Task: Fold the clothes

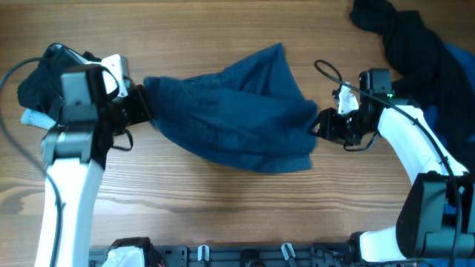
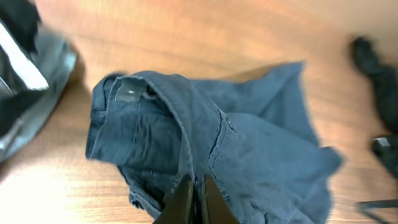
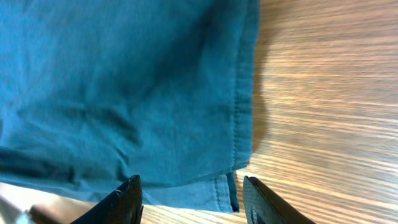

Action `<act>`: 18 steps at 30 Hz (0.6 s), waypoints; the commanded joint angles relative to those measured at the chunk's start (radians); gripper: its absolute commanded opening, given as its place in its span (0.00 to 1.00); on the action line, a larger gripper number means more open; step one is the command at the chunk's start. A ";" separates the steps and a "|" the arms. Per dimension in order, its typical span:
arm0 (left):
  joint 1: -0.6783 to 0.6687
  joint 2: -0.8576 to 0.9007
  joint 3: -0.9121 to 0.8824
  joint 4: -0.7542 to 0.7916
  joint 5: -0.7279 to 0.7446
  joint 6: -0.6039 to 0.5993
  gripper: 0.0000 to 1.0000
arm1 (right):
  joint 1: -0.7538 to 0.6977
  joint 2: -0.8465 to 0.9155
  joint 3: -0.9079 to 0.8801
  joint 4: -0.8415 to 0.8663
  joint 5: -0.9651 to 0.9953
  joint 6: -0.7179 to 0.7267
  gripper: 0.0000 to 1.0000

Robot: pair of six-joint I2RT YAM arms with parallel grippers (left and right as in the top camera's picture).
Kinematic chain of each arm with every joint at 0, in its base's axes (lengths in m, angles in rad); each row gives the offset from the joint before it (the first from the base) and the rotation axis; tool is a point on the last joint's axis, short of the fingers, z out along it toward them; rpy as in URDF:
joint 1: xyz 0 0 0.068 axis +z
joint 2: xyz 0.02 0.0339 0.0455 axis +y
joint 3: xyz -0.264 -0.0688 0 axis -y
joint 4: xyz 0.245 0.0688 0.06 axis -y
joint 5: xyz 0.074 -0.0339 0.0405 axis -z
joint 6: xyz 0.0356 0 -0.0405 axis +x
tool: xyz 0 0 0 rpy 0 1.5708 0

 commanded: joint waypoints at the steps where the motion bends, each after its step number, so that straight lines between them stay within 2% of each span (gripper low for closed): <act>1: 0.007 -0.064 0.008 -0.004 0.014 0.009 0.04 | -0.001 -0.014 -0.073 0.052 -0.078 -0.066 0.52; 3: 0.007 -0.067 0.008 -0.004 0.014 0.009 0.04 | -0.001 -0.014 -0.109 0.114 -0.101 -0.070 0.51; 5: 0.007 -0.062 0.008 -0.005 0.014 0.009 0.04 | 0.016 -0.014 -0.158 0.176 -0.169 -0.127 0.61; 8: 0.007 -0.062 0.008 -0.005 0.014 0.009 0.04 | 0.053 -0.014 -0.180 0.190 -0.159 -0.126 0.61; 12: 0.007 -0.062 0.008 -0.011 0.014 0.009 0.04 | 0.096 -0.012 -0.209 0.206 -0.048 0.002 0.61; 18: 0.007 -0.062 0.008 -0.016 0.014 0.009 0.04 | 0.133 -0.010 -0.225 0.220 -0.011 0.019 0.60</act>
